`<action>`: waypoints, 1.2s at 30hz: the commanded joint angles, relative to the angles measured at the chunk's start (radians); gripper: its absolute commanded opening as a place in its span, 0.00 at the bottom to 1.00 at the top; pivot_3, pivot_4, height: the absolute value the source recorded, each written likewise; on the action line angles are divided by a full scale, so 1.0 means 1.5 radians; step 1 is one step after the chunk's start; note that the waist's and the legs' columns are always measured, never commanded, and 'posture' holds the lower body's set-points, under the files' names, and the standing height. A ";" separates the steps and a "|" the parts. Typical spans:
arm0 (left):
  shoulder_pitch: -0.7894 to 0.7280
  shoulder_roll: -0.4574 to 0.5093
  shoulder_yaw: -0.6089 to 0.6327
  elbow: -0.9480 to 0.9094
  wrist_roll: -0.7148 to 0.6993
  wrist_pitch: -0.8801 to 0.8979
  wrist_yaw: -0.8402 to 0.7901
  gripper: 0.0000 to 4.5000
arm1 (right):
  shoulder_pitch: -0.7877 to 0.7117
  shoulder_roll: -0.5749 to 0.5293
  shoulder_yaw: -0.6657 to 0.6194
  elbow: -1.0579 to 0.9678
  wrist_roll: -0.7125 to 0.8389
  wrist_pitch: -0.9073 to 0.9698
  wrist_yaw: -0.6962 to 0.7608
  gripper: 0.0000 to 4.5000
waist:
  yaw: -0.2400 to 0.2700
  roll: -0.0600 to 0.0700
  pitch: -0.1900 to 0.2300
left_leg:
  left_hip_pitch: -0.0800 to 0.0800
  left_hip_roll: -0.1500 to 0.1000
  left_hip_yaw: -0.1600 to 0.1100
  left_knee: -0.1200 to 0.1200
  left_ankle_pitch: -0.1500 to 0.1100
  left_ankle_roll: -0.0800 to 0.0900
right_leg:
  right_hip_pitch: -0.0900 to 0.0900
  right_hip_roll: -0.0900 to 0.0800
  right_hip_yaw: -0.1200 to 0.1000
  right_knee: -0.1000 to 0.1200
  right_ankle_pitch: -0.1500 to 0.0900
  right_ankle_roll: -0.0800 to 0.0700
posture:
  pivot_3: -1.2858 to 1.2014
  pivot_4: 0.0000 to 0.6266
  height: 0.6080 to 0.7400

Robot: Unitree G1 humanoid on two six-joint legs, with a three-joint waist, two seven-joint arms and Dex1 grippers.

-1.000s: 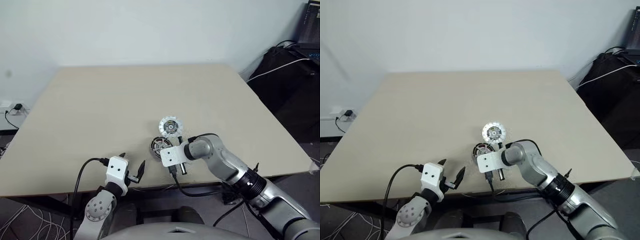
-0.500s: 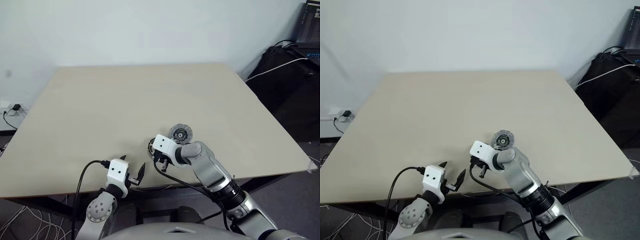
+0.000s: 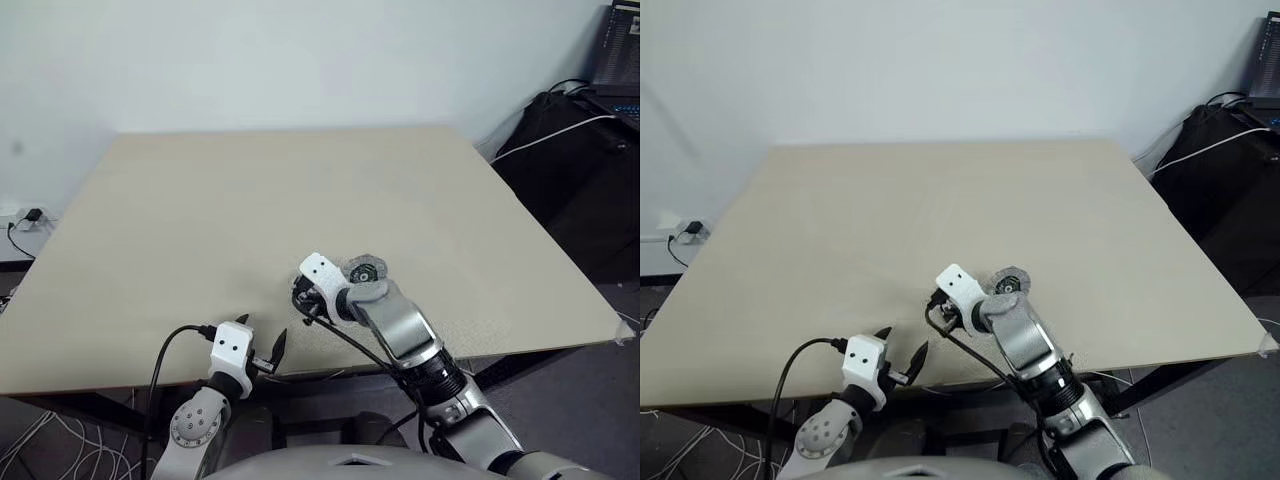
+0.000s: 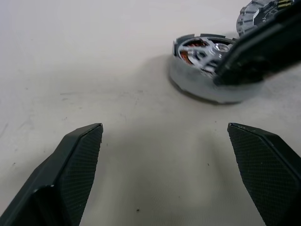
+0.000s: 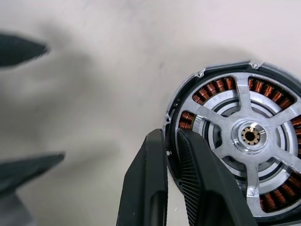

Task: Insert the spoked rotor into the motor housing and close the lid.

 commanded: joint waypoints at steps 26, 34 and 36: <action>-0.007 0.003 0.001 0.001 -0.002 -0.026 -0.006 1.00 | 0.001 0.110 -0.149 -0.124 0.183 -0.128 -0.188 0.23 | -0.007 0.001 0.000 | -0.006 0.000 0.001 -0.002 0.001 -0.001 | -0.007 0.002 0.000 -0.001 0.002 -0.004 | 0.52 0.00 1.00; -0.012 0.005 0.001 0.013 0.003 -0.047 -0.004 1.00 | 0.136 0.018 -0.122 -0.137 -0.006 -0.347 -0.400 0.01 | -0.008 0.000 -0.001 | -0.006 -0.001 0.002 -0.002 0.001 -0.002 | -0.008 0.001 0.000 -0.001 0.001 0.000 | 0.52 0.00 1.00; -0.018 0.007 0.002 0.017 0.008 -0.054 -0.003 1.00 | 0.188 -0.013 -0.113 -0.148 -0.050 -0.393 -0.436 0.01 | -0.008 0.000 -0.001 | -0.006 0.000 0.002 -0.002 0.001 -0.002 | -0.008 0.001 0.001 -0.001 0.001 0.000 | 0.52 0.00 1.00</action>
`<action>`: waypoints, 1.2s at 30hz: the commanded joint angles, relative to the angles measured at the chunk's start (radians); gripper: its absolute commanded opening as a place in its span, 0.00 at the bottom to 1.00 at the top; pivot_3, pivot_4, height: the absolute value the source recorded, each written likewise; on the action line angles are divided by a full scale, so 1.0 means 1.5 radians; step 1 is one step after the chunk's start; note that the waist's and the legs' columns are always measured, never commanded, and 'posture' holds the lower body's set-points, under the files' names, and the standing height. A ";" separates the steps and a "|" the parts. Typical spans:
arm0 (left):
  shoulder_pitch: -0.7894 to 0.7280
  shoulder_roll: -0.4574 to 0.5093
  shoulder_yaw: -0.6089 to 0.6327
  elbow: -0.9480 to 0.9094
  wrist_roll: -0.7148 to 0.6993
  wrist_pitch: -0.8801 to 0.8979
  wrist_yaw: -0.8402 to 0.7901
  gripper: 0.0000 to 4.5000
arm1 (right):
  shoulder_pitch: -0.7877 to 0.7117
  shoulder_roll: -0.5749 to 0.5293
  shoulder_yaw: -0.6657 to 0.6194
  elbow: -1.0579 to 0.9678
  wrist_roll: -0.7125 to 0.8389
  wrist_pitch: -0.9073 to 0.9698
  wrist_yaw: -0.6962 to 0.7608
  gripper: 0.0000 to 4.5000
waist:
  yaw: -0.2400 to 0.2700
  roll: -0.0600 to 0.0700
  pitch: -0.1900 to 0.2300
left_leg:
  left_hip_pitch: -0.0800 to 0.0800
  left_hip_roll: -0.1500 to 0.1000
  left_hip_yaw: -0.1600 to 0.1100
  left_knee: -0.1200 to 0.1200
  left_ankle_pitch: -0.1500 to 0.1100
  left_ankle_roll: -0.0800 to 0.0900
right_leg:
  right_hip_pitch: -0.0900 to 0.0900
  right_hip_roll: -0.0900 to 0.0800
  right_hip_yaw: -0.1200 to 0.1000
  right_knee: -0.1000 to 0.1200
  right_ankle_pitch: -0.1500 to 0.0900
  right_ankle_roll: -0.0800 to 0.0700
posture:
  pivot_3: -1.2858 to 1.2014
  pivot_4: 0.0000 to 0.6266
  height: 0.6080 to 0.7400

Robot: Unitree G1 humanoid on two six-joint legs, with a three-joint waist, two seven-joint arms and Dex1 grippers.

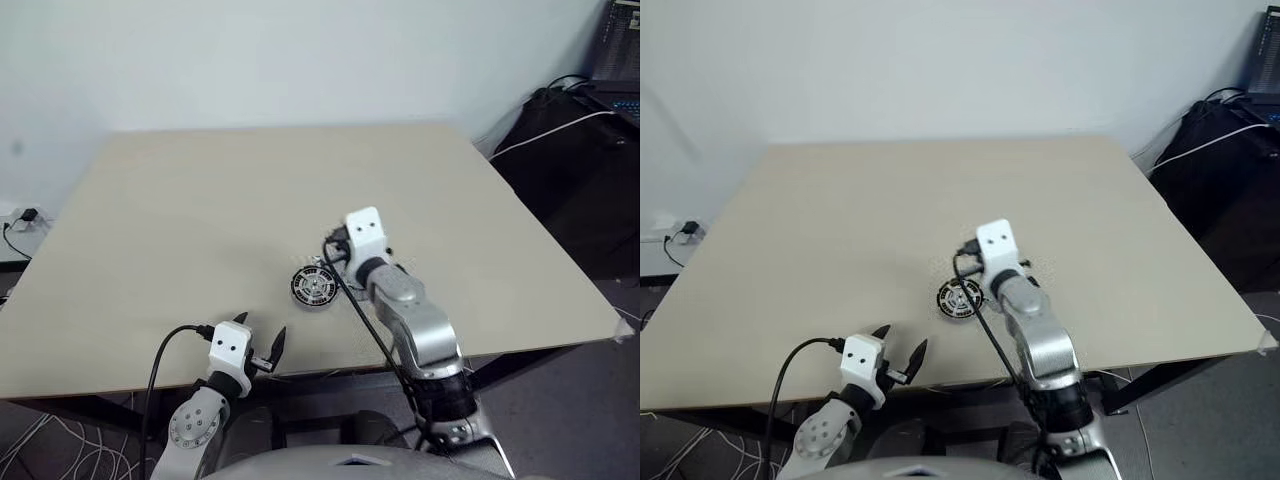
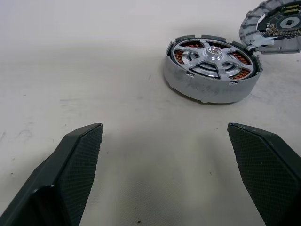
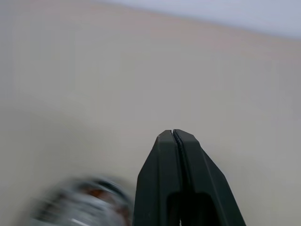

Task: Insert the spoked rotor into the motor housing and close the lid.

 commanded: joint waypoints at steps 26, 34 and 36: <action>-0.037 0.015 -0.025 -0.135 0.013 0.113 -0.016 0.64 | 0.181 -0.028 -0.008 -0.026 -0.023 -0.137 0.023 0.00 | -0.005 0.000 0.000 | 0.003 0.001 -0.001 0.001 0.000 0.000 | 0.003 0.001 0.000 0.001 0.000 0.000 | 0.52 0.00 1.00; -0.028 0.017 -0.024 -0.160 0.014 0.135 -0.007 0.04 | 0.149 -0.021 -0.009 -0.083 0.093 -0.101 0.128 0.00 | -0.005 0.000 0.000 | 0.004 0.001 -0.001 0.001 0.000 0.000 | 0.003 0.001 0.000 0.001 0.000 0.000 | 0.52 0.00 1.00; -0.027 0.017 -0.024 -0.160 0.014 0.135 -0.006 0.00 | 0.136 -0.021 -0.004 -0.084 0.102 -0.095 0.137 0.00 | -0.005 0.000 -0.001 | 0.004 0.001 -0.001 0.001 0.000 0.000 | 0.003 0.001 0.000 0.001 0.000 0.000 | 0.52 0.00 1.00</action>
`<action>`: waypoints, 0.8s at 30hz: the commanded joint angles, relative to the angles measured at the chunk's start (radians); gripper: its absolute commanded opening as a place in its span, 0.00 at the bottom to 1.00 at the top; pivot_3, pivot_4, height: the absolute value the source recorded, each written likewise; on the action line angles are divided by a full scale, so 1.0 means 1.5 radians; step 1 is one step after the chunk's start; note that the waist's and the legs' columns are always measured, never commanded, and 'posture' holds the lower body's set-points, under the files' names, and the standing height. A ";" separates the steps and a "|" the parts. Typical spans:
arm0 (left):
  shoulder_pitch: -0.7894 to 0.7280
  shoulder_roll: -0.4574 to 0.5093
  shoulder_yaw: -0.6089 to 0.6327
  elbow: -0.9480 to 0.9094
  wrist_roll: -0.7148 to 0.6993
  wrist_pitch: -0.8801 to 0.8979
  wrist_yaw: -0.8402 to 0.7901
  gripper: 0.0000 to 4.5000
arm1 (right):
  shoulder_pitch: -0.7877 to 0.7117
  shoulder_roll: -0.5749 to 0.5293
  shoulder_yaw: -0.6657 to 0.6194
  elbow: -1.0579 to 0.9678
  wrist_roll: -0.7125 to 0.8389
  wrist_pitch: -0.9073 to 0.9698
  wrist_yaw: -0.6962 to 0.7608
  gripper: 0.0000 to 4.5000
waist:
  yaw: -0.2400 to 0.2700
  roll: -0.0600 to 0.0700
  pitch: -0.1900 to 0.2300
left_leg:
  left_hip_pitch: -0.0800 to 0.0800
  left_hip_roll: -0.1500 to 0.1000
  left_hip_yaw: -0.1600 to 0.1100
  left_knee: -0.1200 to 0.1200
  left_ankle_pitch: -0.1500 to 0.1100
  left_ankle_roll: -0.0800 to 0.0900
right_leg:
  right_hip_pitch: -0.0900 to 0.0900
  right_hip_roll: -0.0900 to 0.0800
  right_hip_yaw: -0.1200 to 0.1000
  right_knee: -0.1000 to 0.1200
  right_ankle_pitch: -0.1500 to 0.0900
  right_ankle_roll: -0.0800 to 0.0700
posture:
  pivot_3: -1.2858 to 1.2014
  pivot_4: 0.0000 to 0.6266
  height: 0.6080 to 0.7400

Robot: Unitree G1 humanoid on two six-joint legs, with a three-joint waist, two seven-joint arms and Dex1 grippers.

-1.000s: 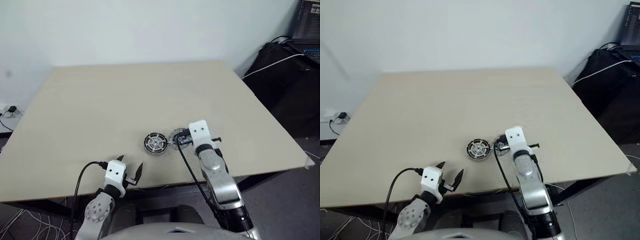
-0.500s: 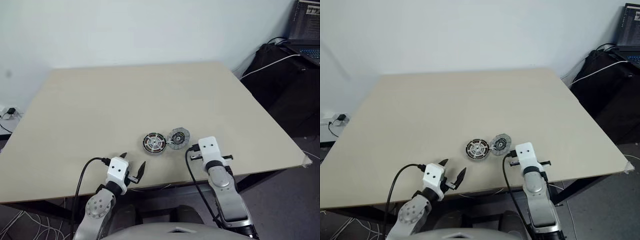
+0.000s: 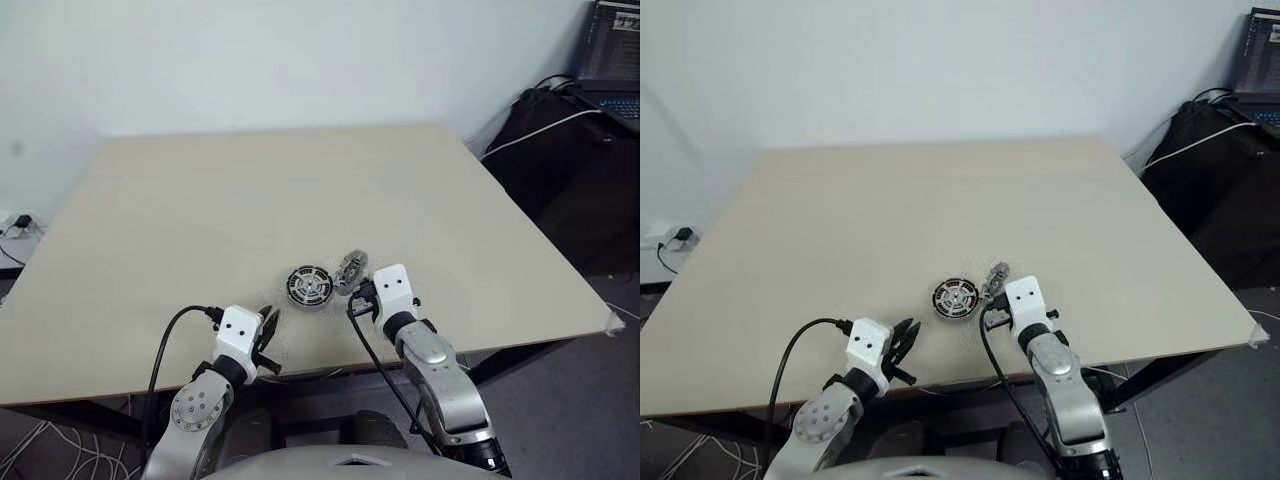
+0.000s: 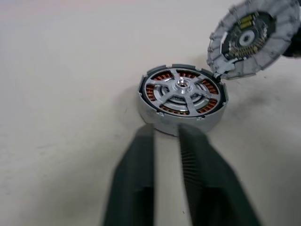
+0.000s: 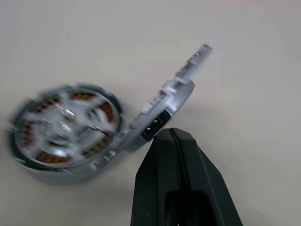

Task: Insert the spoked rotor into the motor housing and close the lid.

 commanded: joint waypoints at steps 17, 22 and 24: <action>-0.014 0.003 0.003 -0.007 0.012 -0.023 0.008 0.00 | -0.151 0.031 0.065 0.222 0.023 -0.046 0.041 0.00 | 0.004 -0.001 -0.001 | 0.001 0.000 0.000 0.001 0.000 0.000 | 0.001 0.000 0.000 0.000 0.000 0.000 | 0.52 0.00 1.00; -0.016 0.009 0.015 0.028 0.006 -0.054 0.004 0.00 | -0.168 0.040 0.067 0.275 0.018 -0.061 0.037 0.00 | 0.004 0.000 -0.001 | 0.004 0.000 0.000 0.001 0.000 0.000 | 0.005 0.000 0.000 0.000 0.000 0.000 | 0.52 0.00 1.00; -0.016 0.009 0.018 0.043 0.006 -0.069 0.002 0.00 | -0.169 0.041 0.069 0.281 0.014 -0.062 0.037 0.00 | 0.004 -0.001 -0.001 | 0.005 0.000 0.000 0.001 0.000 0.000 | 0.005 0.000 0.000 0.000 0.000 0.000 | 0.52 0.00 1.00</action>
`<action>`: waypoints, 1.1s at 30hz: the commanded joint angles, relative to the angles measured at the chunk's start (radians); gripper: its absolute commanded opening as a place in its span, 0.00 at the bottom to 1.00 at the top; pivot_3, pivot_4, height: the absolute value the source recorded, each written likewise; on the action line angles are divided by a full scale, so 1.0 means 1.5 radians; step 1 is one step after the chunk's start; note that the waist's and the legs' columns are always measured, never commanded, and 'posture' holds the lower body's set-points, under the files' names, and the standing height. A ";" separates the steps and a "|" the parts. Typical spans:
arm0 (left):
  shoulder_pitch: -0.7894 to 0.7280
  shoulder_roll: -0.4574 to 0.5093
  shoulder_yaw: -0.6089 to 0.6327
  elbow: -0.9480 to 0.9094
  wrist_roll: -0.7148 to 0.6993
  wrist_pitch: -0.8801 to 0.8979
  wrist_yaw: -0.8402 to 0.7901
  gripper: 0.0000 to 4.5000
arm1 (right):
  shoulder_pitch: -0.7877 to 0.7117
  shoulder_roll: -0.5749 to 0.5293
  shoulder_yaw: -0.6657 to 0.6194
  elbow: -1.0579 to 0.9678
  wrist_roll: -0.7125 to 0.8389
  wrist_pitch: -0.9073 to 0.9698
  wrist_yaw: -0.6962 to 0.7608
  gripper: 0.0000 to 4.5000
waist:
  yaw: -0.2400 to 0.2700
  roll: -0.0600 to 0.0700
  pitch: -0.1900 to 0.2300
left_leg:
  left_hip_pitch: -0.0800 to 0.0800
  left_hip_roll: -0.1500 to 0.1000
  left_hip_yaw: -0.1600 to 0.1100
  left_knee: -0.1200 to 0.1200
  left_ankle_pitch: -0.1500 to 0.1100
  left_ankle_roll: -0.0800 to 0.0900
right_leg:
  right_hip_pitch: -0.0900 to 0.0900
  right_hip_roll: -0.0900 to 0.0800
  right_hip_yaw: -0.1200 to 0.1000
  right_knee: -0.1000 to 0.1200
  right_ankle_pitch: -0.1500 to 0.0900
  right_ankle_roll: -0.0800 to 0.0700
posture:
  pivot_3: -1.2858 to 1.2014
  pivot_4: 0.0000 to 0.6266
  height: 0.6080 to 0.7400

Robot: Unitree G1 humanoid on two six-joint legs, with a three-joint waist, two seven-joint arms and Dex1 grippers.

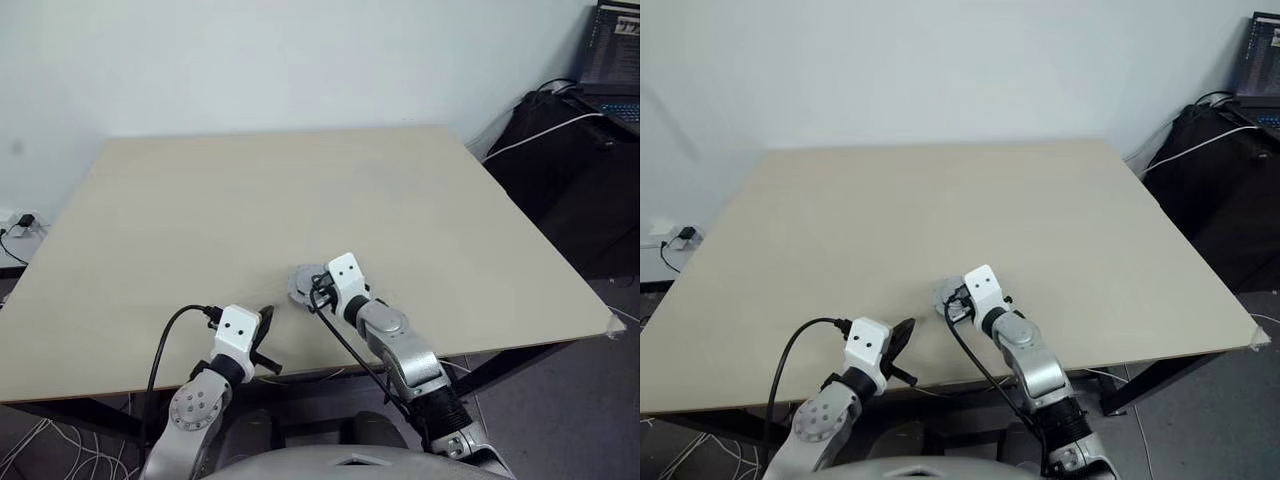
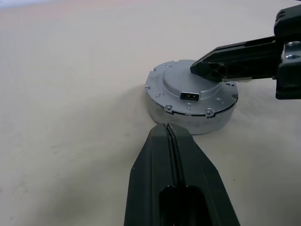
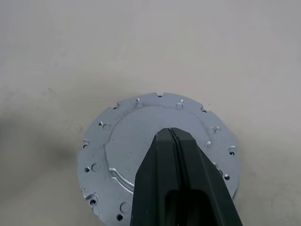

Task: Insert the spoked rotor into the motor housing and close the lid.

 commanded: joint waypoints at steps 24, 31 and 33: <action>-0.009 -0.010 -0.008 -0.030 0.004 -0.011 0.006 0.00 | -0.067 -0.063 0.012 0.034 0.025 -0.054 0.133 0.99 | 0.000 0.001 0.000 | 0.000 0.000 0.000 -0.001 0.000 0.000 | 0.000 0.000 0.000 -0.001 0.000 0.000 | 0.52 0.00 1.00; -0.004 -0.011 -0.006 -0.039 0.001 -0.005 0.011 0.00 | -0.096 -0.087 0.027 0.076 0.012 -0.053 0.170 0.99 | 0.001 0.001 0.000 | 0.000 0.000 0.000 -0.001 0.000 0.000 | 0.000 0.000 0.000 -0.001 0.000 0.000 | 0.52 0.00 1.00; -0.005 -0.011 -0.006 -0.039 0.002 -0.005 0.011 0.00 | -0.103 -0.092 0.029 0.088 0.010 -0.054 0.180 0.99 | 0.001 0.001 0.000 | 0.000 0.000 0.000 -0.001 0.000 0.000 | 0.000 0.000 0.000 -0.001 0.000 0.000 | 0.52 0.00 1.00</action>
